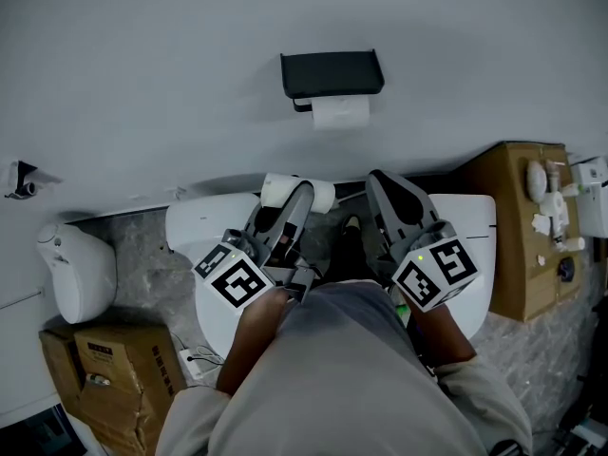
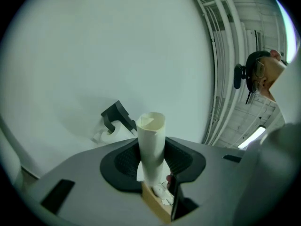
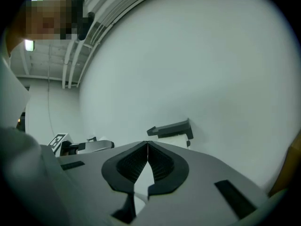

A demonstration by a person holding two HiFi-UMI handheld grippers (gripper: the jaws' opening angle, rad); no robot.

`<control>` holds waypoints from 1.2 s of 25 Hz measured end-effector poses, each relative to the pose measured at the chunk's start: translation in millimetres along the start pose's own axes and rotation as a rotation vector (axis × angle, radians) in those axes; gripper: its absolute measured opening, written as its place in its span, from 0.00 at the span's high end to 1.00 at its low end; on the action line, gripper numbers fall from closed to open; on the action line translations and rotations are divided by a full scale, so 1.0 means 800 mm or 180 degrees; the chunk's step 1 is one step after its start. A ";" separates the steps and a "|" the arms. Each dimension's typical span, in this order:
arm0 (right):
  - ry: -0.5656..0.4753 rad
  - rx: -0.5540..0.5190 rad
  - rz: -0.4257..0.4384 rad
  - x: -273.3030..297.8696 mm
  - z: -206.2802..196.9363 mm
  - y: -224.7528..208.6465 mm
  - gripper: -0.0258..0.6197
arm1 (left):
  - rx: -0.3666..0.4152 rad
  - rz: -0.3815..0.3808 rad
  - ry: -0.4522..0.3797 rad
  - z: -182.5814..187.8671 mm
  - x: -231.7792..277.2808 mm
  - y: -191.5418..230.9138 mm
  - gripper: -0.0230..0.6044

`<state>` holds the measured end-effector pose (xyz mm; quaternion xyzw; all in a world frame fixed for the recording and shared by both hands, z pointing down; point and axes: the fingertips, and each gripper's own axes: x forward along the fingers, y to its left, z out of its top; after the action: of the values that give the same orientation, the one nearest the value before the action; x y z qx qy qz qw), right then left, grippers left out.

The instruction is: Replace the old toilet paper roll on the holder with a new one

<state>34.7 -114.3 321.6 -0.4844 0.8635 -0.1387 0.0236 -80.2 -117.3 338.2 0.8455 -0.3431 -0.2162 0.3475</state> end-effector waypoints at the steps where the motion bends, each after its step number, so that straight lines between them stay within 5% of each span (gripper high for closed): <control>1: 0.0002 -0.0058 -0.0011 -0.003 0.001 0.003 0.93 | 0.0076 0.0036 -0.0004 0.002 -0.001 0.000 0.76; 12: 0.0109 -0.0557 -0.0029 -0.008 -0.003 0.023 0.93 | 0.0554 0.0321 -0.0068 0.017 -0.013 0.006 0.76; 30: 0.0100 -0.0732 0.0010 -0.009 0.001 0.029 0.93 | 0.0827 0.0297 -0.0052 0.036 -0.002 -0.004 0.76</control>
<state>19.2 -96.9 314.2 -0.4803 0.8747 -0.0463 -0.0454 -97.5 -127.0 317.1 0.8647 -0.4100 -0.1605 0.2419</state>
